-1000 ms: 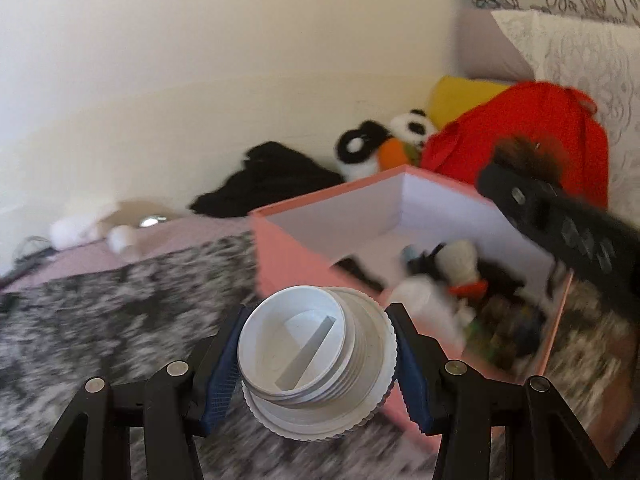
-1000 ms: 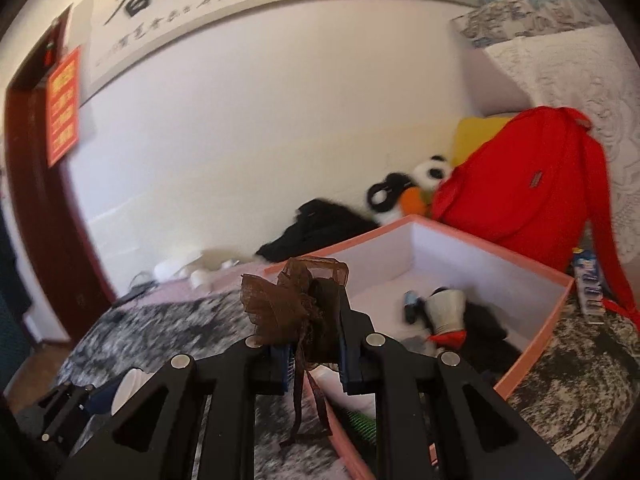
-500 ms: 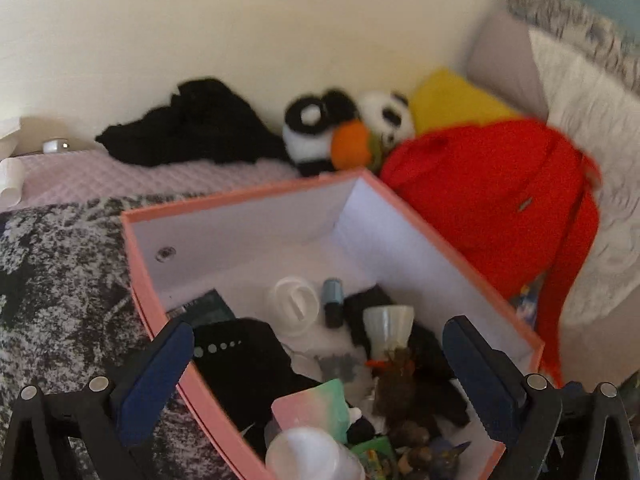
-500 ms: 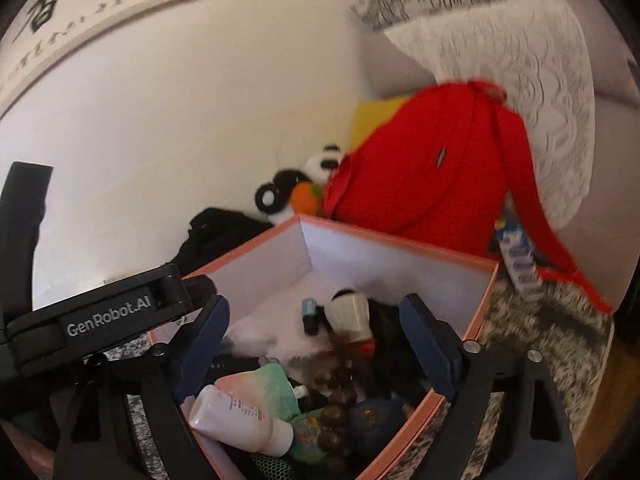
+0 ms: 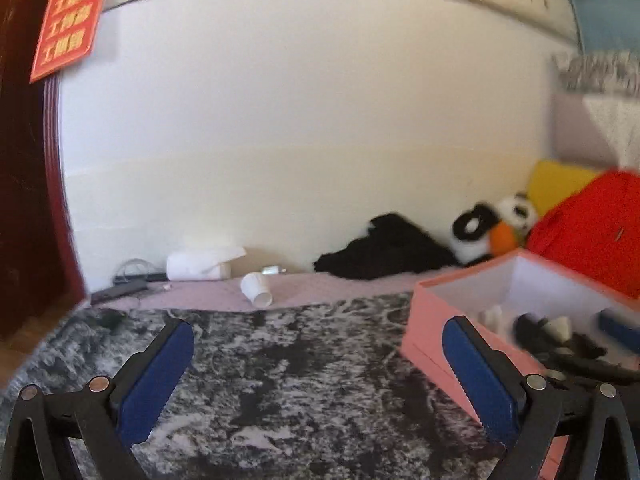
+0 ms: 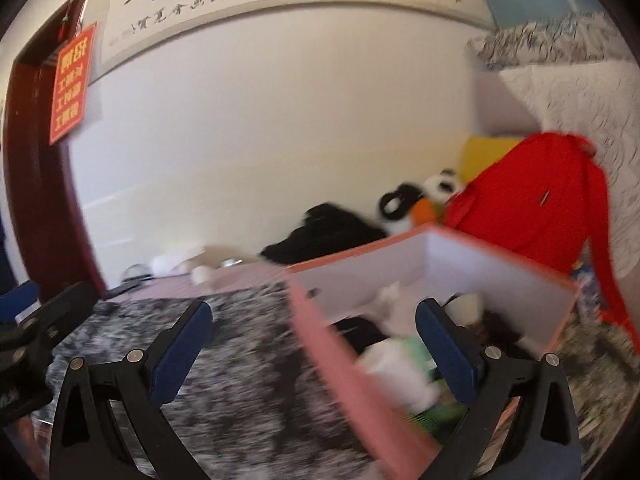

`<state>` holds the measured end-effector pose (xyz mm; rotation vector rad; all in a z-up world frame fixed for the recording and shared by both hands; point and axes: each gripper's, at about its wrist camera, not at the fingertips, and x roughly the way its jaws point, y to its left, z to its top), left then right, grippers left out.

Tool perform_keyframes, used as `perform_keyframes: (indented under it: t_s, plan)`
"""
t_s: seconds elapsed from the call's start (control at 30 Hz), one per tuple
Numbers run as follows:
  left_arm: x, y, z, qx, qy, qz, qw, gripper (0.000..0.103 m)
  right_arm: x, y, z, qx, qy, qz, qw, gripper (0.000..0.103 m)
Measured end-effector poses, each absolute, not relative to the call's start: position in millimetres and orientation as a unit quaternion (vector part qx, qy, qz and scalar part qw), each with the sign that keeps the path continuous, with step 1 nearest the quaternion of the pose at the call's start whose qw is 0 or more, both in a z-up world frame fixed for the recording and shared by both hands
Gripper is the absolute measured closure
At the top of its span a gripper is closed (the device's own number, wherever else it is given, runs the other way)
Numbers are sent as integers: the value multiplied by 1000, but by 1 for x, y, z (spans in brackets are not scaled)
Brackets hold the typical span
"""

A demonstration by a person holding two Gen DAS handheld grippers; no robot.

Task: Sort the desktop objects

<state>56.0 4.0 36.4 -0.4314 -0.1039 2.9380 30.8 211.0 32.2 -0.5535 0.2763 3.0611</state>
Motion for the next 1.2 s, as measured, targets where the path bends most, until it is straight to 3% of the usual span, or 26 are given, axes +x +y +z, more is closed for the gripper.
perform_keyframes:
  t_s: [0.1,0.2,0.43,0.67,1.2]
  plan:
    - [61,-27,27,-143,-119,971,153,1,23,182,26,-200,96,975,-13,0]
    - [77,-42,29,-95,-134,970,180,1,19,145,23,-201,74,976,-24,0]
    - [142,-48,47,18,-75,969,233,1,20,103,13,-181,-17,983,-3,0]
    - [188,-44,53,97,-64,966,229,0,14,117,13,-201,4,980,3,0]
    - [188,6,37,83,54,972,211,0,6,129,10,-228,-5,974,15,0]
